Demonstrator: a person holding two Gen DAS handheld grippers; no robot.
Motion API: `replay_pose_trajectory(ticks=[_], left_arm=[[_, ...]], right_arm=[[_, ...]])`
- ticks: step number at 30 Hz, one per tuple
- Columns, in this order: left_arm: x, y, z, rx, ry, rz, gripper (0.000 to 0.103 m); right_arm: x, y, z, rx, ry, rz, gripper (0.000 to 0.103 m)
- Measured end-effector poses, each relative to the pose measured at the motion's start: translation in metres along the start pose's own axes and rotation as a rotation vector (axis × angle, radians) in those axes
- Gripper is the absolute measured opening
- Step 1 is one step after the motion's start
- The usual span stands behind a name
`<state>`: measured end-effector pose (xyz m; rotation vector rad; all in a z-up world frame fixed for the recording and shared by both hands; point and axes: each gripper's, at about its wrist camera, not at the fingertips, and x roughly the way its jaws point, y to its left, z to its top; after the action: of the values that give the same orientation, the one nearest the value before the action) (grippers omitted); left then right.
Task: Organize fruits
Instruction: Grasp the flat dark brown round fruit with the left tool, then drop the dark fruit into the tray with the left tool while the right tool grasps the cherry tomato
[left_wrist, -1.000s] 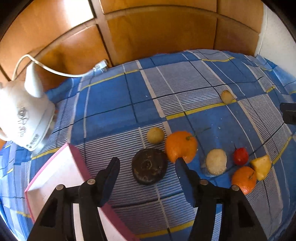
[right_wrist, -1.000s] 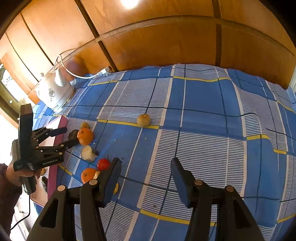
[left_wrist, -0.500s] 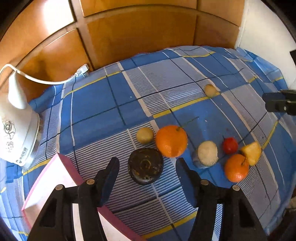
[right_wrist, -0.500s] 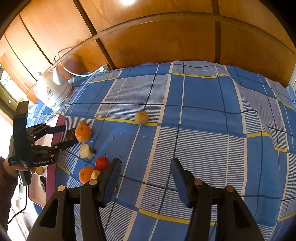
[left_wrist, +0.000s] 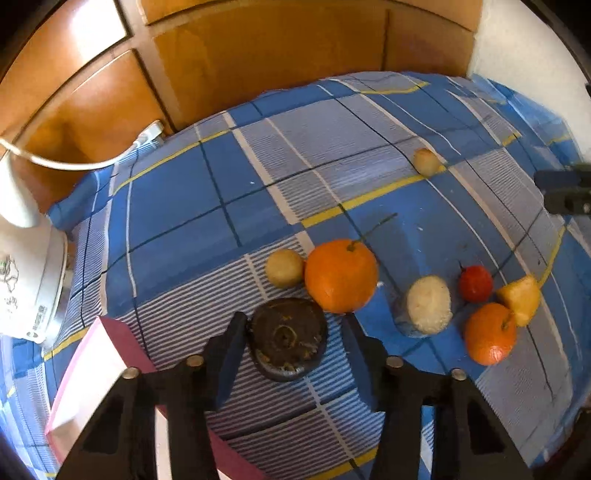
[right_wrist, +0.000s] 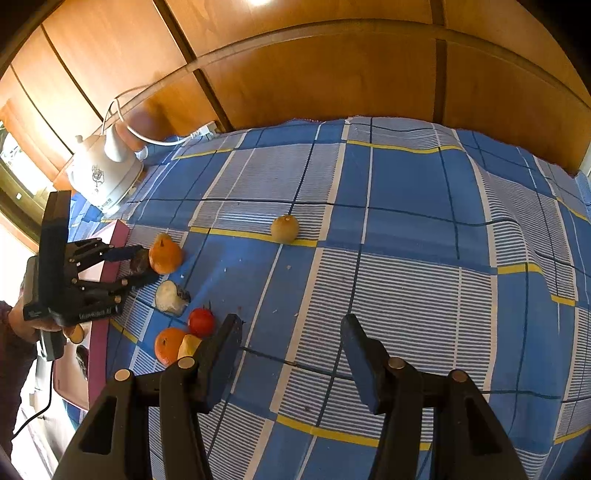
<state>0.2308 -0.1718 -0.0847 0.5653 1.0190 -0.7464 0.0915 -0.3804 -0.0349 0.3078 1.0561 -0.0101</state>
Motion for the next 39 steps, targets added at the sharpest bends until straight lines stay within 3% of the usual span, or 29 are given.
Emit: replay_pose_trajectory(ticks=[5, 7, 11, 17, 22, 33, 36, 39], left_arm=[[-0.005, 0.000, -0.002, -0.076, -0.019, 0.035, 0.044], [-0.018, -0.004, -0.009, -0.122, -0.061, 0.025, 0.044], [-0.050, -0.008, -0.025, -0.251, -0.150, -0.010, 0.044], [-0.091, -0.029, -0.057, -0.340, -0.233, -0.032, 0.044], [-0.110, -0.046, -0.082, -0.377, -0.264, -0.025, 0.044], [-0.131, -0.056, -0.117, -0.440, -0.287, -0.017, 0.044], [-0.138, -0.050, -0.126, -0.477, -0.302, -0.016, 0.044], [-0.145, -0.045, -0.136, -0.514, -0.318, -0.011, 0.044]], right_arm=[[0.006, 0.002, -0.001, -0.007, 0.018, 0.023, 0.055], [0.009, 0.006, -0.002, -0.021, 0.026, 0.046, 0.046], [0.013, 0.016, -0.005, -0.044, 0.046, 0.121, 0.039], [0.020, 0.022, -0.008, -0.002, 0.090, 0.261, 0.039], [0.034, 0.033, -0.002, 0.030, 0.141, 0.302, 0.039], [0.080, 0.060, 0.011, 0.052, 0.259, 0.244, 0.039], [0.082, 0.067, 0.012, 0.020, 0.254, 0.197, 0.023], [0.078, 0.073, 0.013, -0.004, 0.225, 0.160, 0.023]])
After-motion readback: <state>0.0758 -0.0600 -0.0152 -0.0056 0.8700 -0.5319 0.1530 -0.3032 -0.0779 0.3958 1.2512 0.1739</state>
